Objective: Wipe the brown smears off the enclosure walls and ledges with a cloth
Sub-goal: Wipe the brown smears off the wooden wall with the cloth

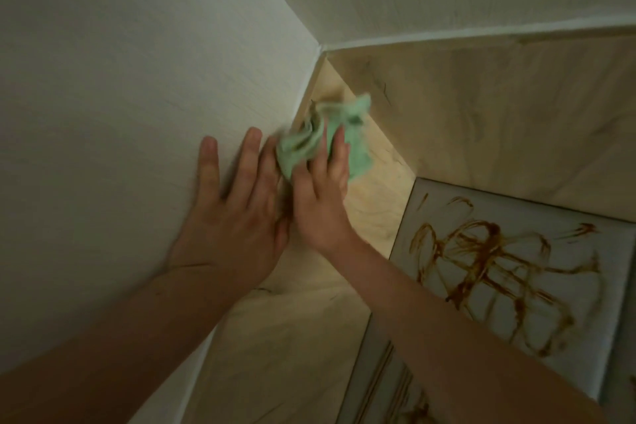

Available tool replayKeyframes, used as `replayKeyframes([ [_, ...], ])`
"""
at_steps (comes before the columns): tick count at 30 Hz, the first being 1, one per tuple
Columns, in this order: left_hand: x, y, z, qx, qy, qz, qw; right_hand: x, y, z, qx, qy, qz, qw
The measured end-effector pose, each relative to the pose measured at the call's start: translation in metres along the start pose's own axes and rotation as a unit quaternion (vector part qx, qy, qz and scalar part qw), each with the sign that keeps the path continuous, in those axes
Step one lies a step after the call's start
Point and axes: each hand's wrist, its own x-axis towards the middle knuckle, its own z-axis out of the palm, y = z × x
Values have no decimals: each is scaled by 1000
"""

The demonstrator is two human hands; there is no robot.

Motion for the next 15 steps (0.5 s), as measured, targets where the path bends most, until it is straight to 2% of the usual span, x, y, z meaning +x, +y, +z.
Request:
replayKeyframes([
  [3, 1, -1, -1, 1, -2, -9, 1000, 50, -25, -14, -10, 47, 11, 999],
  [5, 1, -2, -2, 7, -8, -7, 1000, 48, -22, -11, -9, 45, 23, 999],
  [9, 0, -3, -3, 2, -25, 7, 1000, -28, 8, -9, -43, -34, -81, 995],
  [10, -1, -3, -3, 14, -29, 4, 999, -35, 19, -11, -66, -56, -75, 993],
  [11, -2, -1, -2, 20, -23, -2, 1000, -30, 21, -15, -75, -60, -35, 995],
  [13, -1, -1, -3, 30, -27, -11, 999, 8, 6, -19, -18, -8, 61, 998],
  [15, -1, -2, -5, 15, -46, -13, 999, 44, -19, -22, 25, 28, 99, 994],
])
